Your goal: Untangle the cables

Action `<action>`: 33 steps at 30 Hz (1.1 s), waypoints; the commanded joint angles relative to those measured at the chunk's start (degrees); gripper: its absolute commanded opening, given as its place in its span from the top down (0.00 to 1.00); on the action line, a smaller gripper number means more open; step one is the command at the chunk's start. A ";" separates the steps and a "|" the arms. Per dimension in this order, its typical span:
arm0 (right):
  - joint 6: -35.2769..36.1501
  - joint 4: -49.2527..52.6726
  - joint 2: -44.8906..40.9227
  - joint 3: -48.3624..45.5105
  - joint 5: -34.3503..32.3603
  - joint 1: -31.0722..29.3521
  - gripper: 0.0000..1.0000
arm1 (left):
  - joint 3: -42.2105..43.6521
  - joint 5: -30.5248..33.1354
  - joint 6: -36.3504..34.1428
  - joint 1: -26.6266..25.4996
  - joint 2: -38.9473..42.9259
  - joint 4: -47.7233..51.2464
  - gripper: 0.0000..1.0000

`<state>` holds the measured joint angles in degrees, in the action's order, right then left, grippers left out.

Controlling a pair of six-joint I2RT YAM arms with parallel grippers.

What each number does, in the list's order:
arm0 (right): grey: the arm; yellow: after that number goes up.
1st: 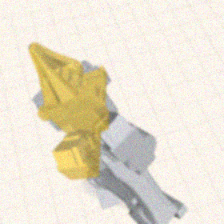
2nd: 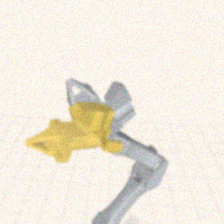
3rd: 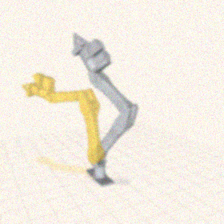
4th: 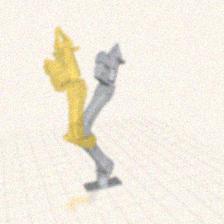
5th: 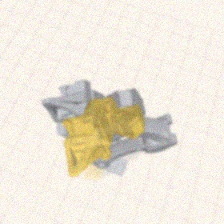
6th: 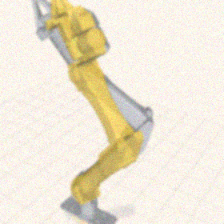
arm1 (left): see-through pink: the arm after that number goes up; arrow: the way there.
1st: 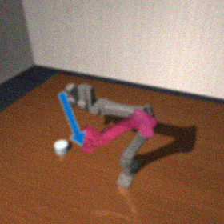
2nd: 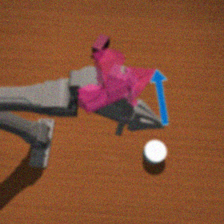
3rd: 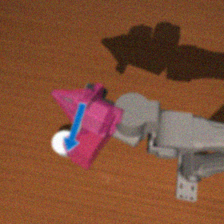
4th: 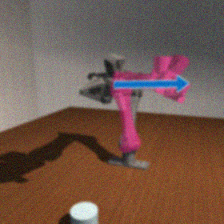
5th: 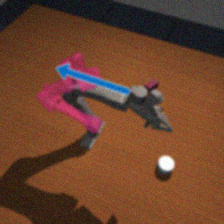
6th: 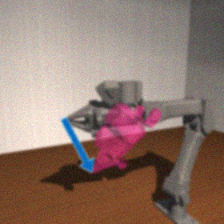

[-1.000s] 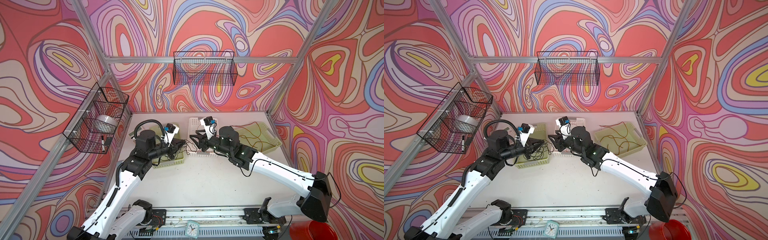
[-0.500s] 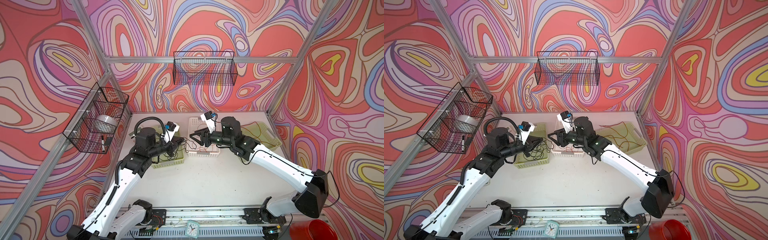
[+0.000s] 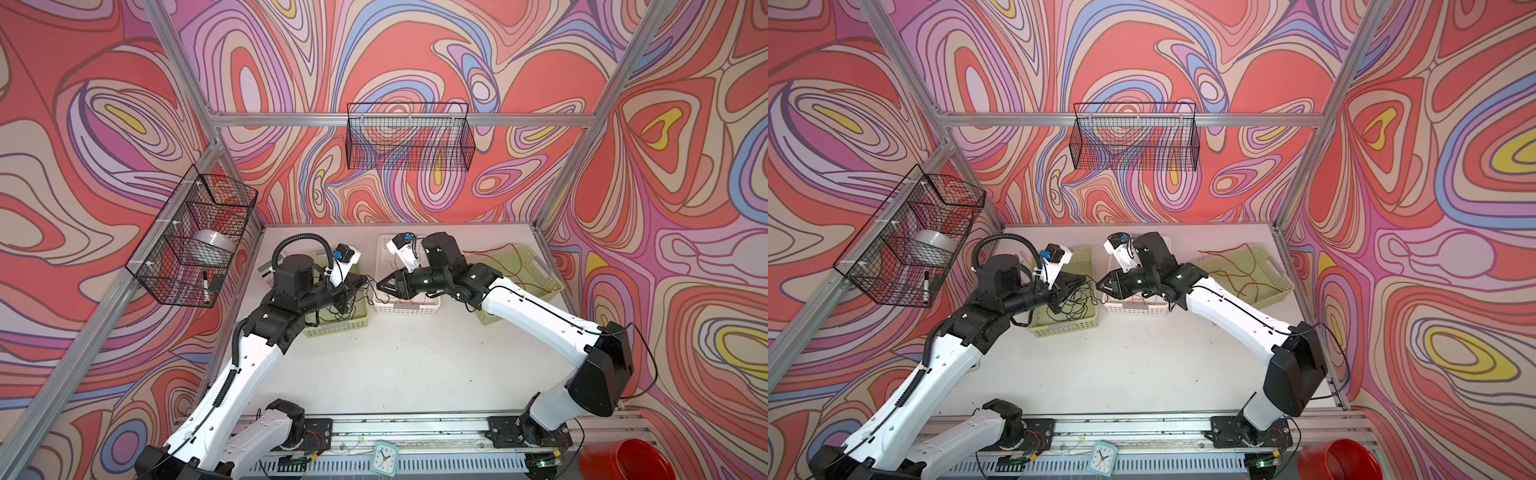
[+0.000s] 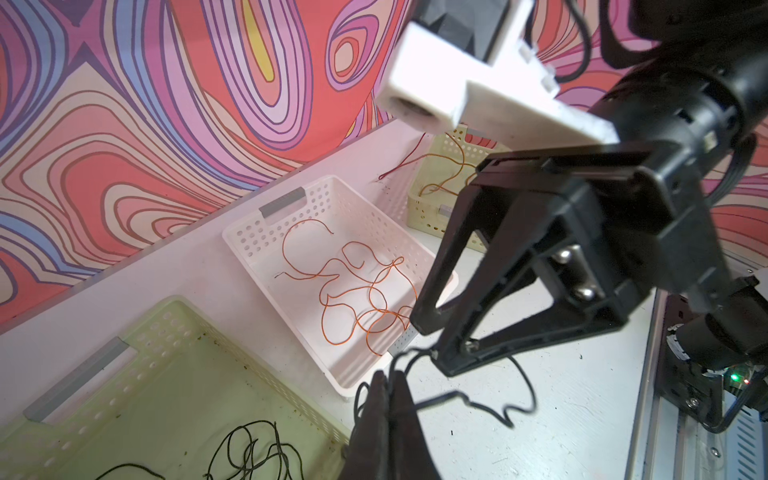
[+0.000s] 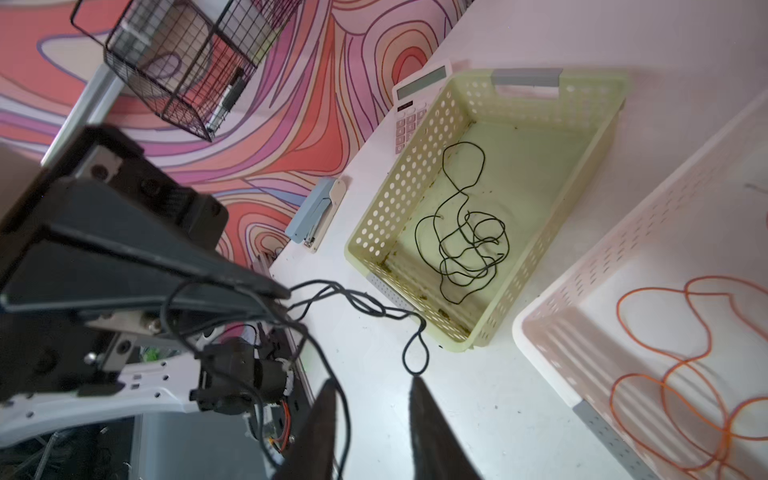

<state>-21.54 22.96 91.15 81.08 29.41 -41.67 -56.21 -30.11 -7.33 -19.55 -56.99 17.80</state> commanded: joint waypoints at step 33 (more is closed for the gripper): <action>3.09 -8.86 0.41 6.92 -20.83 3.28 1.00 | 8.40 10.63 7.95 -0.71 11.79 0.09 0.29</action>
<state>-24.01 13.47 90.61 85.69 3.38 -37.28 -44.69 -19.42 -0.27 -20.40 -43.86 19.62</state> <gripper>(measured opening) 0.047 0.683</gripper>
